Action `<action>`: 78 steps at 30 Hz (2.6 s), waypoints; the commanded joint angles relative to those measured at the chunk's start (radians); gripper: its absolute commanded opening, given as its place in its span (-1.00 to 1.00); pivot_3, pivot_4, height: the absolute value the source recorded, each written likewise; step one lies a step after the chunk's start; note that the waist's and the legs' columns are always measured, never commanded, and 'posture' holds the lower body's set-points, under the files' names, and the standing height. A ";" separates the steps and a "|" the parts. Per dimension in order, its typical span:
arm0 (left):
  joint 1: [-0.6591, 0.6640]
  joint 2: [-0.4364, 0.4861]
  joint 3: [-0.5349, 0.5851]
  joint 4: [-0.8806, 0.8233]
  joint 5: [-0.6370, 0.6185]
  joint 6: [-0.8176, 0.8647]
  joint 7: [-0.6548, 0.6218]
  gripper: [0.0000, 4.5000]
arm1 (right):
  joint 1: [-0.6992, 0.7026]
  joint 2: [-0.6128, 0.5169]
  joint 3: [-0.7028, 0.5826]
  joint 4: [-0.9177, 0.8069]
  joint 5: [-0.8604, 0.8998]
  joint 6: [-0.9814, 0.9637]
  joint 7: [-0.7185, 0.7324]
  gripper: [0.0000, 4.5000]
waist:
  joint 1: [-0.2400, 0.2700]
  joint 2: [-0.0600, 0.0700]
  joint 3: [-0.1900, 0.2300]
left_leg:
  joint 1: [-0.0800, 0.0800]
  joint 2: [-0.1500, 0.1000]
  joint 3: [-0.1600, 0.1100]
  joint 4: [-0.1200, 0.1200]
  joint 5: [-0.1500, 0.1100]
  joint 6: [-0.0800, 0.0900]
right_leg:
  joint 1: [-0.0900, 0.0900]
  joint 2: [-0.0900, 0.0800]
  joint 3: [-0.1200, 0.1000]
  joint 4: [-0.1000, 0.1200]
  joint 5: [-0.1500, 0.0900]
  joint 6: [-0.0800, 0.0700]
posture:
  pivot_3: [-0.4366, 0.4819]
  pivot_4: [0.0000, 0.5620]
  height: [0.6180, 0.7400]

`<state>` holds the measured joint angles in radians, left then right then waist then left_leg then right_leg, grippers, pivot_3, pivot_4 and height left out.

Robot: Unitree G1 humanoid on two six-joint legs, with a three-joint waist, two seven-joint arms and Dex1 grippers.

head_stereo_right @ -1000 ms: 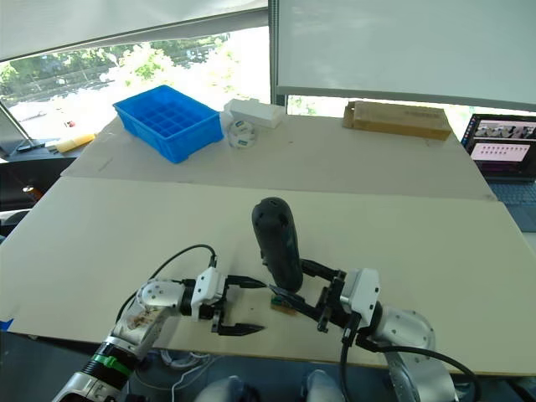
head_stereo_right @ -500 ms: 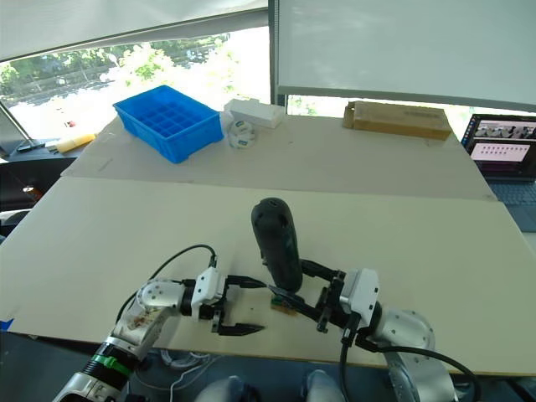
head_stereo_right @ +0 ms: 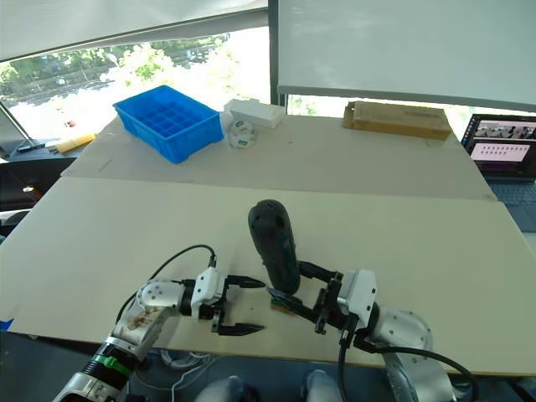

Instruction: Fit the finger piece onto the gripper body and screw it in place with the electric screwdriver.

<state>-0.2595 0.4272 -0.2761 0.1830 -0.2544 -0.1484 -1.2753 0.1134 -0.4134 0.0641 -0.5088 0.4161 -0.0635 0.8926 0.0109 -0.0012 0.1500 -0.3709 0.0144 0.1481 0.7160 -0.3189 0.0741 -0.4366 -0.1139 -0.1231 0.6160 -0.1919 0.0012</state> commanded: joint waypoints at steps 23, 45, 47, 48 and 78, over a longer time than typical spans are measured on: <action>0.011 0.006 -0.010 -0.040 0.005 0.054 0.008 1.00 | -0.016 -0.002 -0.016 -0.053 0.057 -0.032 -0.014 -0.16 | 0.000 0.000 0.000 | 0.000 0.000 0.000 0.000 0.000 0.000 | 0.000 0.000 0.000 0.000 0.000 0.000 | -0.05 -0.47 1.00; 0.019 0.003 -0.013 -0.035 0.008 0.046 0.008 1.00 | -0.009 -0.010 -0.018 -0.039 0.045 -0.041 -0.015 -0.16 | 0.000 0.000 0.000 | 0.000 0.000 0.000 0.000 0.000 0.000 | 0.000 0.000 0.000 0.000 0.000 0.000 | -0.05 -0.47 1.00; 0.019 0.003 -0.013 -0.035 0.008 0.046 0.008 1.00 | -0.009 -0.010 -0.018 -0.039 0.044 -0.041 -0.015 -0.16 | 0.000 0.000 0.000 | 0.000 0.000 0.000 0.000 0.000 0.000 | 0.000 0.000 0.000 0.000 0.000 0.000 | -0.05 -0.47 1.00; 0.019 0.003 -0.013 -0.034 0.008 0.046 0.007 1.00 | -0.009 -0.010 -0.018 -0.039 0.044 -0.041 -0.015 -0.16 | 0.000 0.000 0.000 | 0.000 0.000 0.000 0.000 0.000 0.000 | 0.000 0.000 0.000 0.000 0.000 0.000 | -0.05 -0.47 1.00; 0.010 0.005 -0.015 -0.022 0.007 0.037 0.000 1.00 | -0.011 -0.007 -0.018 -0.017 0.032 -0.054 -0.012 -0.16 | 0.000 0.000 0.000 | 0.000 0.000 0.000 0.000 0.000 0.000 | 0.000 0.000 0.000 0.000 0.000 0.000 | -0.05 -0.47 1.00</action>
<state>-0.2547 0.4332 -0.2783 0.1606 -0.2543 -0.1237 -1.2763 0.1149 -0.4246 0.0635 -0.5004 0.4352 -0.0641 0.8821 0.0104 -0.0012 0.1500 -0.3708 0.0147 0.1481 0.7159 -0.3190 0.0743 -0.4367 -0.1140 -0.1230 0.6160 -0.1919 0.0011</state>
